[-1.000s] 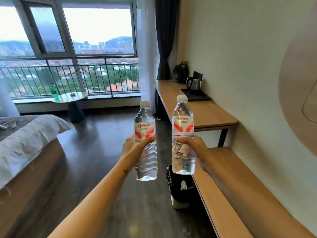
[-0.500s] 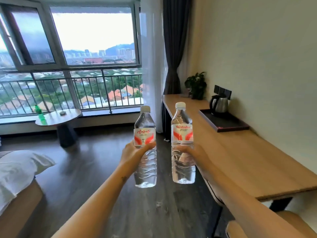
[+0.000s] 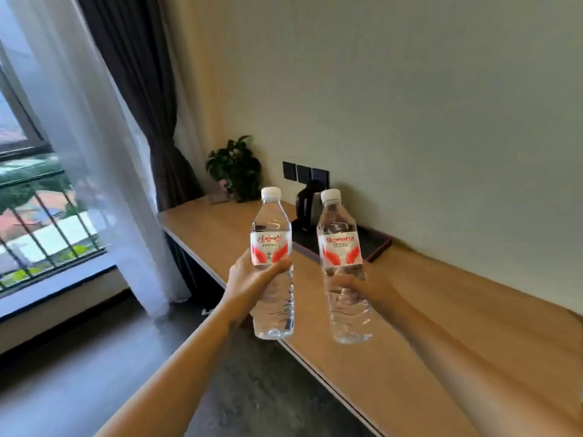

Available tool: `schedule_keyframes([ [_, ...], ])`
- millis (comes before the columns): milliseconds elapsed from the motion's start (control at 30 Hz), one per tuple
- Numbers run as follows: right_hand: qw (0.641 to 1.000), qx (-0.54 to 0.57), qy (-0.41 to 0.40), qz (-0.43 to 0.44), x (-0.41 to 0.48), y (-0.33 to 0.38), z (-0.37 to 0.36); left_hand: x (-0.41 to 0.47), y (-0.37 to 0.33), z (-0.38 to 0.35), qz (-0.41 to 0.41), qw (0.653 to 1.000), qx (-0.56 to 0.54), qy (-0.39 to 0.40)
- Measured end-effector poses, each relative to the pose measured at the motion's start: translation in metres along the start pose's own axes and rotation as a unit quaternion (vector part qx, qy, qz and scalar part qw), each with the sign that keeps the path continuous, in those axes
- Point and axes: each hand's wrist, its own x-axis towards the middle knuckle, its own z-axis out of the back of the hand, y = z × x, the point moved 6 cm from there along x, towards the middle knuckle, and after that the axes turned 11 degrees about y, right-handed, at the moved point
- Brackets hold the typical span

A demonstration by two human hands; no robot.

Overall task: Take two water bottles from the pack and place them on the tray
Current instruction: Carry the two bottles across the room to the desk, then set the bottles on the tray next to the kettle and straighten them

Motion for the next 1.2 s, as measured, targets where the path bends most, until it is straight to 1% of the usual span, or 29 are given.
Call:
schedule_keyframes([
  [100,0.998,-0.021,-0.061,-0.019,0.059,-0.032,0.04,0.09,0.025,-0.024,-0.001,0.997,-0.031,0.072],
  [167,0.995,-0.016,-0.094,-0.024,0.102,-0.053,0.061,0.149,0.04,-0.039,-0.009,0.991,-0.04,0.125],
  [300,0.989,0.028,-0.134,-0.064,0.172,-0.083,0.093,0.257,0.058,-0.056,-0.013,0.979,-0.031,0.2],
  [400,0.983,0.039,-0.154,-0.088,0.213,-0.091,0.113,0.318,0.067,-0.064,-0.004,0.968,-0.03,0.249],
  [467,0.975,0.018,-0.196,-0.098,0.24,-0.094,0.131,0.36,0.074,-0.07,0.005,0.961,-0.024,0.277],
  [567,0.956,-0.03,-0.264,-0.123,0.28,-0.112,0.154,0.422,0.091,-0.088,-0.003,0.944,-0.003,0.329],
  [633,0.947,-0.048,-0.288,-0.138,0.292,-0.122,0.163,0.444,0.099,-0.099,-0.009,0.943,0.008,0.333],
  [767,0.924,-0.024,-0.339,-0.175,0.316,-0.158,0.192,0.499,0.123,-0.144,-0.014,0.921,0.022,0.39],
  [867,0.907,-0.011,-0.376,-0.189,0.32,-0.18,0.215,0.522,0.127,-0.181,-0.034,0.905,0.049,0.421],
  [967,0.9,0.0,-0.39,-0.195,0.325,-0.197,0.233,0.537,0.128,-0.214,-0.054,0.891,0.078,0.443],
  [1100,0.898,0.011,-0.392,-0.199,0.329,-0.224,0.257,0.554,0.136,-0.245,-0.033,0.885,0.07,0.458],
  [1200,0.893,0.025,-0.399,-0.208,0.33,-0.245,0.268,0.562,0.138,-0.262,-0.038,0.882,0.07,0.465],
])
